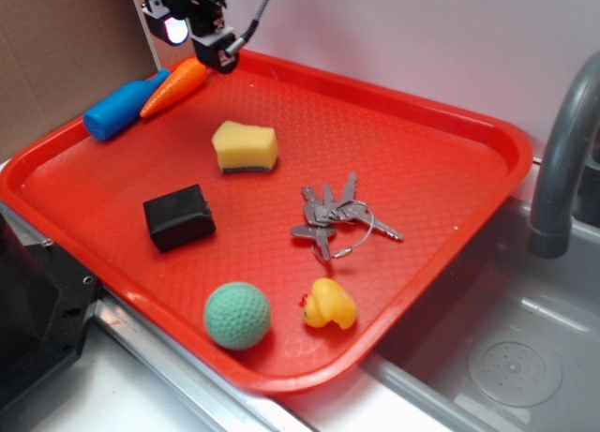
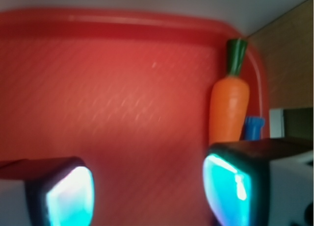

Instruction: Grab the carrot.

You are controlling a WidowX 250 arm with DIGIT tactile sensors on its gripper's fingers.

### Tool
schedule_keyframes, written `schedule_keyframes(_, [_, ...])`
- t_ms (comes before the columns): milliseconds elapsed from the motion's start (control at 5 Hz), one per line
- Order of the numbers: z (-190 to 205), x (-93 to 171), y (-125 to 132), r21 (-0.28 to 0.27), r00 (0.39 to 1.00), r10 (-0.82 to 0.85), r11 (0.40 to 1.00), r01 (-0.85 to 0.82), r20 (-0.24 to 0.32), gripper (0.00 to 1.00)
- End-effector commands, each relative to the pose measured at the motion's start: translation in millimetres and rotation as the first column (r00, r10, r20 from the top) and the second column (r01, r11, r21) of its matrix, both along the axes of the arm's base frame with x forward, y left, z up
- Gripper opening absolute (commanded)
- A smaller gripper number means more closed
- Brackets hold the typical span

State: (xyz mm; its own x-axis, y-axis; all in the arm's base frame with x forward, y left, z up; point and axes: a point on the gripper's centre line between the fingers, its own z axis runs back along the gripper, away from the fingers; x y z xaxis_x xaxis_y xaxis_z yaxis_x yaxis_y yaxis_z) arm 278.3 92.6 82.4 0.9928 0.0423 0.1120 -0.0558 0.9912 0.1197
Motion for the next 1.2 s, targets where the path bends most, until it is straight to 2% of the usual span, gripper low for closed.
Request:
schedule_keyframes(0, [0,2,68,0.043,1.0,0.002,0.999,-0.002,0.014,1.0])
schedule_keyframes(200, [-12,11,78,0.067,1.0,-0.012,0.998,0.011,0.001,1.0])
schedule_keyframes(400, [-15,30,64,0.089,0.998,-0.057,0.994,0.057,0.0,1.0])
schedule_keyframes(800, [-58,29,54,0.023,0.999,0.018,1.0,-0.017,-0.027,1.0])
schedule_keyframes(1000, [-66,22,37,-0.047,0.993,0.113,0.992,-0.114,-0.017,1.0])
